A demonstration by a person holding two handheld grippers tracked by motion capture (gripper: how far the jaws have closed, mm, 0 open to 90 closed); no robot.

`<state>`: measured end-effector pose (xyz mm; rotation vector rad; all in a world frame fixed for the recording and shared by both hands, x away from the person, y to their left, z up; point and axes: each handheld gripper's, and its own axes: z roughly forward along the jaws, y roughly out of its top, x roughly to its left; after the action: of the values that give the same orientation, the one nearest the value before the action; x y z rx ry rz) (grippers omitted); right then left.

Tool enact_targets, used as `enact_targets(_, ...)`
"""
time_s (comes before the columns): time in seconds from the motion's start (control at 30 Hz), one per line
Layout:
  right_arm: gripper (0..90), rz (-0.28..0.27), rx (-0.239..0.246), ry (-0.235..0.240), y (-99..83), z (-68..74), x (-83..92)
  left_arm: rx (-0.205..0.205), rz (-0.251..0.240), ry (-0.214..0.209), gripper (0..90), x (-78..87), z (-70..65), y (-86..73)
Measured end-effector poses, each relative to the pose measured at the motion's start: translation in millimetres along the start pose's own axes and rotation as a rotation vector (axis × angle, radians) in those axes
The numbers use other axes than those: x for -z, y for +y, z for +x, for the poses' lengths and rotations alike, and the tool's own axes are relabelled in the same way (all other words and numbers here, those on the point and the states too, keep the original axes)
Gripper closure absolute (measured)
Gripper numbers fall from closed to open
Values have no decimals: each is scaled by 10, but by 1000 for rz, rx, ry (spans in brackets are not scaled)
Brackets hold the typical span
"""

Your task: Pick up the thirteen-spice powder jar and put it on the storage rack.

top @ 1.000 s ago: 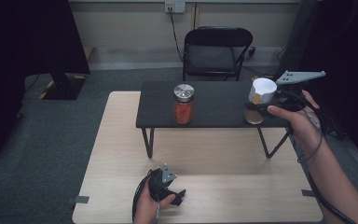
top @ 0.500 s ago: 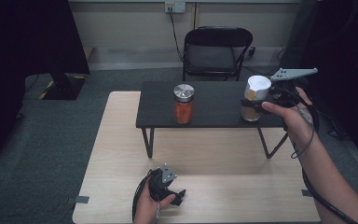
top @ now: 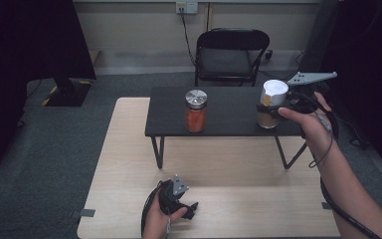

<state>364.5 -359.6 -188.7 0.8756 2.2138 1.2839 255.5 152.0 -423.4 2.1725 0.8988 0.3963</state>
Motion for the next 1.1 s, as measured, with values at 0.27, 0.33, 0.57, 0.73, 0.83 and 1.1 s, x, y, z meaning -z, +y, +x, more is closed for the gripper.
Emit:
enact_targets(0.27,303,-9,-9,4,-68,-21,53,0,0,0,0,0,0,0)
enact_targets(0.33,302,-8,-5,3,-69,-15,59,0,0,0,0,0,0,0)
enact_targets(0.57,301,-12,1,0,-84,-1,68,0,0,0,0,0,0,0)
enact_targets(0.73,289,-7,9,-15,-76,36,57,0,0,0,0,0,0,0)
enact_targets(0.83,270,-6,10,-16,-73,44,53,0,0,0,0,0,0,0)
enact_targets(1.1,151,-8,-14,-36,-85,76,72,0,0,0,0,0,0,0)
